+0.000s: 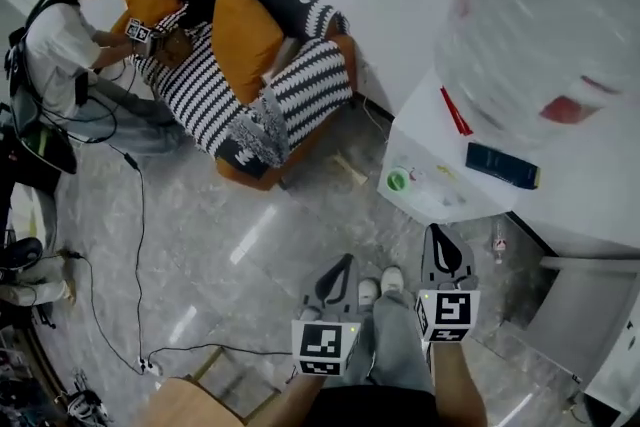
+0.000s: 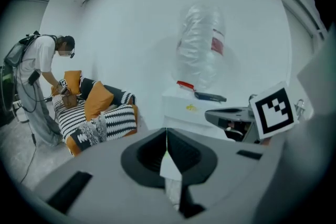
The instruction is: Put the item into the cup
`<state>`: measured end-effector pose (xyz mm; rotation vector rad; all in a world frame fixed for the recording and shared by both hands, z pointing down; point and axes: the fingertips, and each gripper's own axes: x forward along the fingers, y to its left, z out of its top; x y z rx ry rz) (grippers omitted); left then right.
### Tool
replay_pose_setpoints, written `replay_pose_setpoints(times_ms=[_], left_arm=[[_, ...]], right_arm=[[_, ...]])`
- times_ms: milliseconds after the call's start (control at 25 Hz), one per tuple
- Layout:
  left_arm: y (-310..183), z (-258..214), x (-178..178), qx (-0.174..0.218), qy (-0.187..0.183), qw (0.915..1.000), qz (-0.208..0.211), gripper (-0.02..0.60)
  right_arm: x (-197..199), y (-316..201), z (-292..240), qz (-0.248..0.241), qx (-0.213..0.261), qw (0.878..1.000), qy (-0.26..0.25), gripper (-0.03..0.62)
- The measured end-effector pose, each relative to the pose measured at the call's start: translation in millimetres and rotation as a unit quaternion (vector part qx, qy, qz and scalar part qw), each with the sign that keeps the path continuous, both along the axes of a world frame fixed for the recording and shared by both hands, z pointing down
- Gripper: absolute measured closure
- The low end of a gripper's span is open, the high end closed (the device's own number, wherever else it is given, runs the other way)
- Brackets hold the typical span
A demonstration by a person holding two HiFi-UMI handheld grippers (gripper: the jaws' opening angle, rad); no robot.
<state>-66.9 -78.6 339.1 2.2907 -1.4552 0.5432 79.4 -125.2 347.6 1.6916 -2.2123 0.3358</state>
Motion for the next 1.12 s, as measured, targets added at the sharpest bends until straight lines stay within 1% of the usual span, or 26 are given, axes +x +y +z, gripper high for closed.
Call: replay_pose_setpoints(times_ms=[80, 120, 240, 280, 440, 600, 720, 800, 920, 1120], left_arm=[[1, -24, 3, 0.011, 0.010, 0.9999, -0.002, 0.568], [0, -38, 4, 0.017, 0.020, 0.9996, -0.006, 0.568], [-3, -78, 7, 0.042, 0.067, 0.9966, -0.024, 0.568], [-4, -89, 8, 0.050, 0.075, 0.9956, -0.025, 0.568], [-14, -129, 25, 0.090, 0.080, 0.9927, -0.001, 0.568], [-13, -164, 42, 0.126, 0.084, 0.9881, 0.026, 0.568], [-12, -178, 52, 0.138, 0.084, 0.9859, 0.044, 0.568], [-15, -188, 60, 0.147, 0.088, 0.9837, 0.054, 0.568], [-18, -208, 70, 0.172, 0.092, 0.9777, 0.076, 0.568], [-22, -212, 74, 0.173, 0.098, 0.9763, 0.085, 0.568]], right_arm=[[-2, 7, -26, -0.004, 0.012, 1.000, -0.003, 0.583], [-2, 10, -40, -0.006, 0.019, 1.000, -0.003, 0.583], [-4, 21, -78, -0.012, 0.039, 0.999, -0.012, 0.584], [-4, 26, -89, -0.013, 0.044, 0.999, -0.017, 0.583], [2, 36, -127, -0.010, 0.065, 0.997, -0.047, 0.583], [14, 42, -155, 0.000, 0.082, 0.995, -0.062, 0.584], [19, 46, -176, 0.010, 0.095, 0.993, -0.069, 0.584], [17, 46, -188, 0.002, 0.103, 0.992, -0.068, 0.584], [5, 46, -198, -0.014, 0.111, 0.992, -0.057, 0.585], [-8, 47, -205, -0.029, 0.117, 0.991, -0.052, 0.585]])
